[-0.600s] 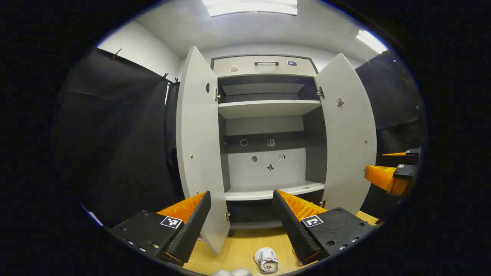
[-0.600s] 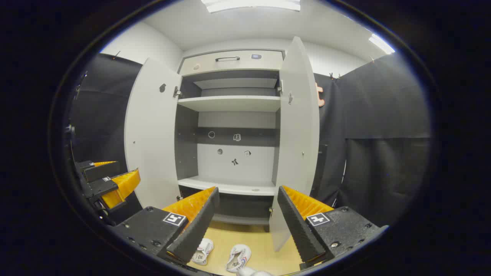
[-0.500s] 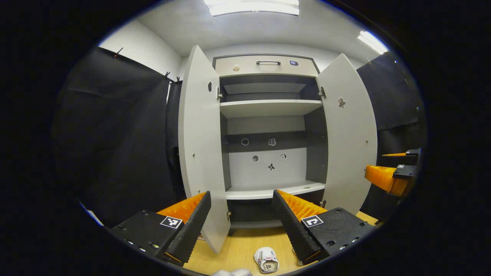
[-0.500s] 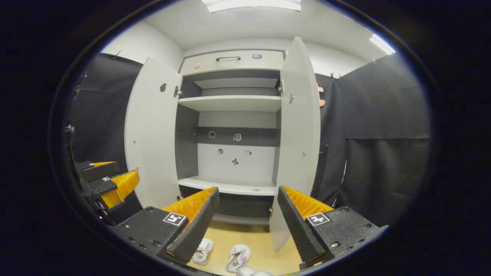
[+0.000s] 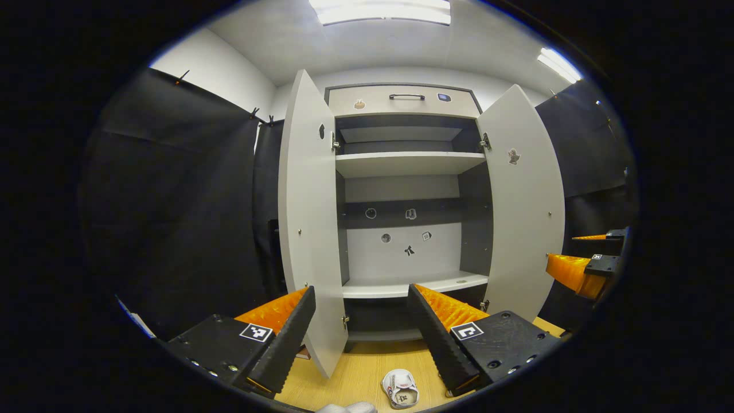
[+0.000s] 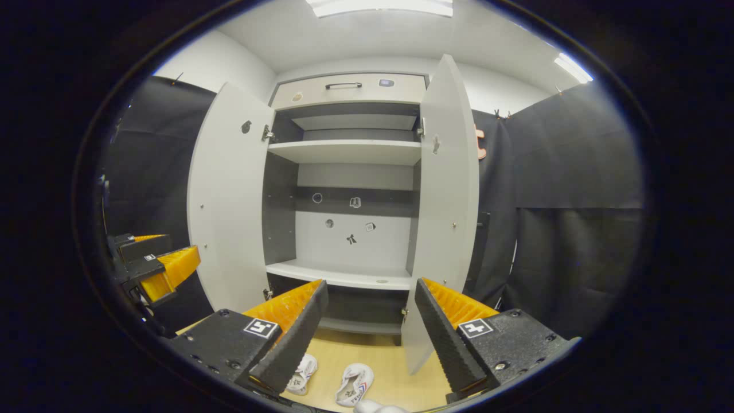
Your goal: Grab one shoe with the right hand and put it into the shoe cabinet, grab the other shoe with the left hand and put it into the shoe cabinet; then close the right door with the right hand and the left door with the left hand.
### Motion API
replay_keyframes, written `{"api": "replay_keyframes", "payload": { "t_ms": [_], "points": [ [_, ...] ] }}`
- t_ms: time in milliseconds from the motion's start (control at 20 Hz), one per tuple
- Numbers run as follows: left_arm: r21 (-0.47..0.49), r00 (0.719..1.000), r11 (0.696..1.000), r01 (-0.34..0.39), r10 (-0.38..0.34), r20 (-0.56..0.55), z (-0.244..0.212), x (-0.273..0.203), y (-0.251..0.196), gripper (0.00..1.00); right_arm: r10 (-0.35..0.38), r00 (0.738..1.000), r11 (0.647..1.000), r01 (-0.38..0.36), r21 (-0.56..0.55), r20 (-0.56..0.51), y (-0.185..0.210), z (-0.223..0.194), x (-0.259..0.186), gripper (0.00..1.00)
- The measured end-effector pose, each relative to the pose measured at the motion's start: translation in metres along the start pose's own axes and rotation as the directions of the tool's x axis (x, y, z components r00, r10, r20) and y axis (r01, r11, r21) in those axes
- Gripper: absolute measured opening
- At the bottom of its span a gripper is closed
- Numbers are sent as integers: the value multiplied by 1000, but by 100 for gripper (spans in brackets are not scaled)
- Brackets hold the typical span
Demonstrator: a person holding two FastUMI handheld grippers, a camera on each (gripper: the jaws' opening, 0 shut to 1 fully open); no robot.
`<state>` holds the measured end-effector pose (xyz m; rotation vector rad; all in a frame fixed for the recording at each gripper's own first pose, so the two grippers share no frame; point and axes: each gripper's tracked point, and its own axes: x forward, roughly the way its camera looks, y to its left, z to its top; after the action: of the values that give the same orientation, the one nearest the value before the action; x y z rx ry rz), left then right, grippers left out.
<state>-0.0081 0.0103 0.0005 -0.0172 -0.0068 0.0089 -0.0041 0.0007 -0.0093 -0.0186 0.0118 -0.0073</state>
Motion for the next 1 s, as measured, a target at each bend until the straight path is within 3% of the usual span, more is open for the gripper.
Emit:
{"api": "replay_keyframes", "payload": {
  "t_ms": [250, 450, 600, 850, 1000],
  "points": [
    [4, 1000, 1000, -4, 4, 2, -2, -1, 5, 97, 6, 999, 1000, -6, -17, -36, 3, -27, 1, 99],
    [9, 1000, 1000, -9, 9, -11, -11, 1, 12, 97, 21, 976, 1000, -25, -14, -218, 7, -117, 7, 99],
    [16, 999, 1000, -22, 23, -26, -18, 2, 21, 97, 45, 929, 999, -48, 1, -368, 15, -196, 10, 98],
    [44, 996, 998, -53, 56, -63, -33, 3, 34, 96, 119, 790, 992, -77, 95, -602, 43, -322, 1, 95],
    [63, 996, 996, -57, 61, -72, -36, 2, 38, 97, 147, 752, 989, -93, 117, -643, 61, -356, 6, 93]
  ]
}}
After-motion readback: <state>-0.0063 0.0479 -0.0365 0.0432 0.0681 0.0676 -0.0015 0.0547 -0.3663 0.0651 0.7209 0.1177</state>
